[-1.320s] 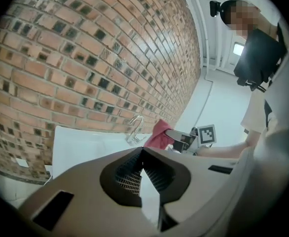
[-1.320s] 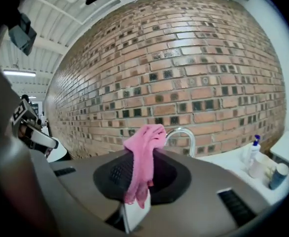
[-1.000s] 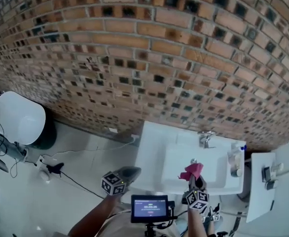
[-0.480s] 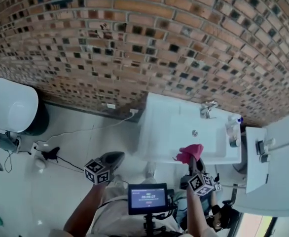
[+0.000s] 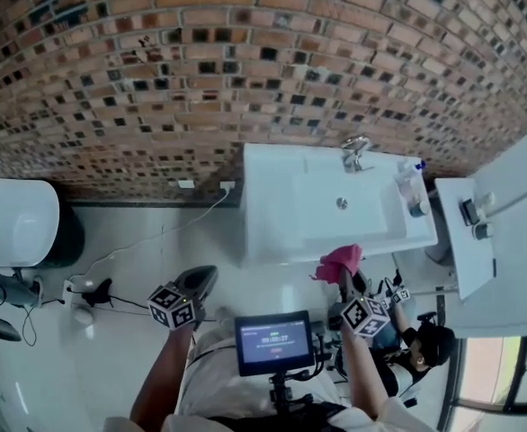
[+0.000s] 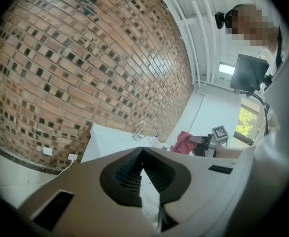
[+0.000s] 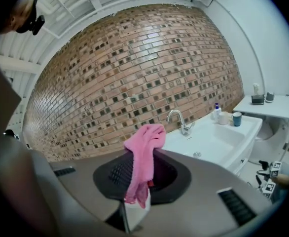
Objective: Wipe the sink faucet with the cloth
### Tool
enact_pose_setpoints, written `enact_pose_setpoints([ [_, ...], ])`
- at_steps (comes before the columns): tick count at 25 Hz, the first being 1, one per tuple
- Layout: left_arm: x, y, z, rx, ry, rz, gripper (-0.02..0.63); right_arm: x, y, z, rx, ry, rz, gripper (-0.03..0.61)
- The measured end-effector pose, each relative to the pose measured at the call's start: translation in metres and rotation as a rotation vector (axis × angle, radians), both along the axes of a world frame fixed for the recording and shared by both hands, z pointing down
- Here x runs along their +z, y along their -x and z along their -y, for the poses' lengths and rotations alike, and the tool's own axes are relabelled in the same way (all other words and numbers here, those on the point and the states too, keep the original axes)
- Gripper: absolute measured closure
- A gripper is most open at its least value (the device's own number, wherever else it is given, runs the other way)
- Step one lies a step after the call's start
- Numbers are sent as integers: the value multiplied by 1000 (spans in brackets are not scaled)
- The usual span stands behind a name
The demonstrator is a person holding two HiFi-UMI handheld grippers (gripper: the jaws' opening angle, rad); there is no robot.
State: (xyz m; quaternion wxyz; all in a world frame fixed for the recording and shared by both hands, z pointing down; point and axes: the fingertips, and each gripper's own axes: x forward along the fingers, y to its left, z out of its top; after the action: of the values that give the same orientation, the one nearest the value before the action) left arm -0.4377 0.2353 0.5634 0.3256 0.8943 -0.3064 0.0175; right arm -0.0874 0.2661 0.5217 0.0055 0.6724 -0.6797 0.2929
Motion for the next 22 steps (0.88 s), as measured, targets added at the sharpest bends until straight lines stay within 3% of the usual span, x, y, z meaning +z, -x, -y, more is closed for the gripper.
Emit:
enact_pose_setpoints([
  [11,-32,-106,-35,96,-40,42,620,-20,-67,-64,39,-52,59,505],
  [16,-34,-145,-79,91,-13,78,620,4,-87,-109,-42,-14,-87,505],
  [19,-50,-160,-92,53,-7,37,620,7,-97,-109,-96,-45,-83,505],
  [22,-54,-166,-108,43,10,12,620,21,-104,-115,-79,-28,-50,505],
])
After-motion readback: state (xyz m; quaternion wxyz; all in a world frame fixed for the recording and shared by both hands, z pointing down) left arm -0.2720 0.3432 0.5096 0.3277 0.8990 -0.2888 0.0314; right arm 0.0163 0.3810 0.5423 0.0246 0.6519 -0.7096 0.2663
